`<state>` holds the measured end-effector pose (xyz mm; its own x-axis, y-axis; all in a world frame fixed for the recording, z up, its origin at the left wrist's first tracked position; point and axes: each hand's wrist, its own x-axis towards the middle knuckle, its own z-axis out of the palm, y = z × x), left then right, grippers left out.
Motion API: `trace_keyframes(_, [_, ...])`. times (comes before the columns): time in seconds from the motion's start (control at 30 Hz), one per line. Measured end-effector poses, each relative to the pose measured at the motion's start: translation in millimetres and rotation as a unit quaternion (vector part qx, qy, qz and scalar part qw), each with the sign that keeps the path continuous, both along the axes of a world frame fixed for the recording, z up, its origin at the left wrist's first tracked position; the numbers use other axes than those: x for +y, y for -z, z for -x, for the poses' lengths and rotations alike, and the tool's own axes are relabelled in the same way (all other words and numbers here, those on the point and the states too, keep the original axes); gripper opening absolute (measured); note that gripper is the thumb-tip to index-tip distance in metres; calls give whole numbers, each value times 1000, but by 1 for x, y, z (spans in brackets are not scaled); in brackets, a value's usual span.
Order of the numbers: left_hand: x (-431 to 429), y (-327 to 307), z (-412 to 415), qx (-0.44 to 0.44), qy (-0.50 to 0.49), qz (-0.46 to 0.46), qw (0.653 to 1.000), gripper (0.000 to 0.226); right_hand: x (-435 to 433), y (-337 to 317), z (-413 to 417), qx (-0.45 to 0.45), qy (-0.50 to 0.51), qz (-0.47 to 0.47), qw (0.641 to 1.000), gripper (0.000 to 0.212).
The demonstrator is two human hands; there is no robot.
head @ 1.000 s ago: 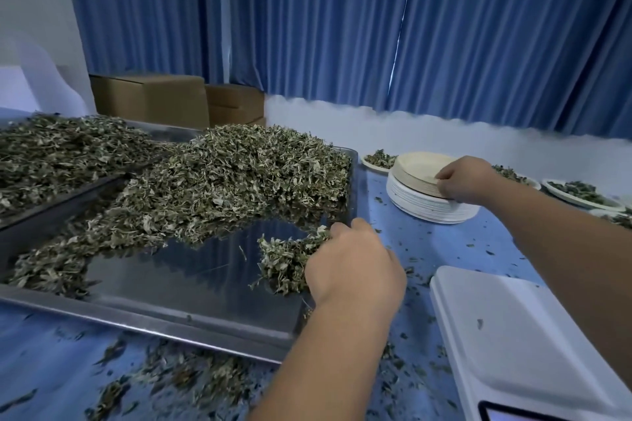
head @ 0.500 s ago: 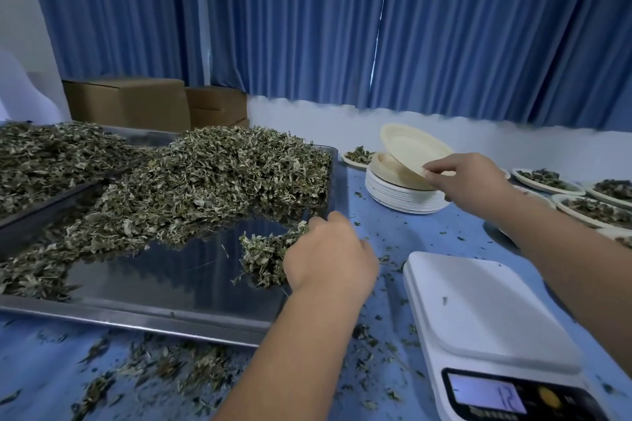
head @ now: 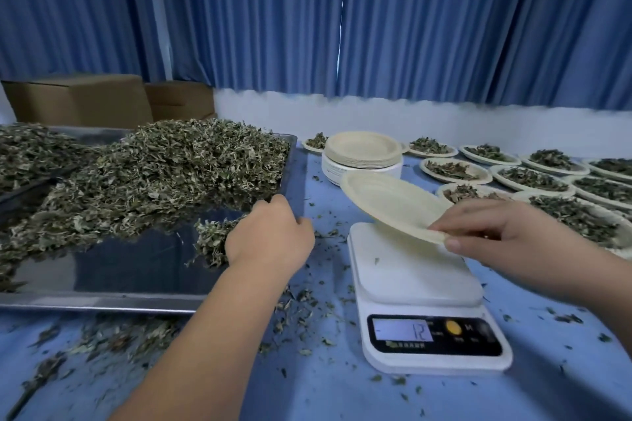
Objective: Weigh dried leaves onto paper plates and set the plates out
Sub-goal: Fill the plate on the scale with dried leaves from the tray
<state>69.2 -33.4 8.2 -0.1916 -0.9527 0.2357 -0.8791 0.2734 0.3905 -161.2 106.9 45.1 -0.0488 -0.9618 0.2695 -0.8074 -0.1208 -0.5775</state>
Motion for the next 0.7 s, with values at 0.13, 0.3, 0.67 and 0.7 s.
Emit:
trace_keyframes(0.13, [1, 1, 0, 3, 1, 1, 1000, 36, 15, -1, 11, -8, -47, -39, 998, 21])
trace_keyframes(0.3, [2, 1, -1, 19, 1, 5, 1000, 36, 16, 4, 17, 50, -72, -102, 991, 27])
trace_keyframes(0.67, [-10, -2, -15, 133, -28, 21, 991, 29, 17, 6, 28, -67, 11, 17, 998, 17])
trace_keyframes(0.7, [-12, -4, -21, 135, -40, 34, 990, 31, 17, 6, 27, -86, 29, 30, 995, 16])
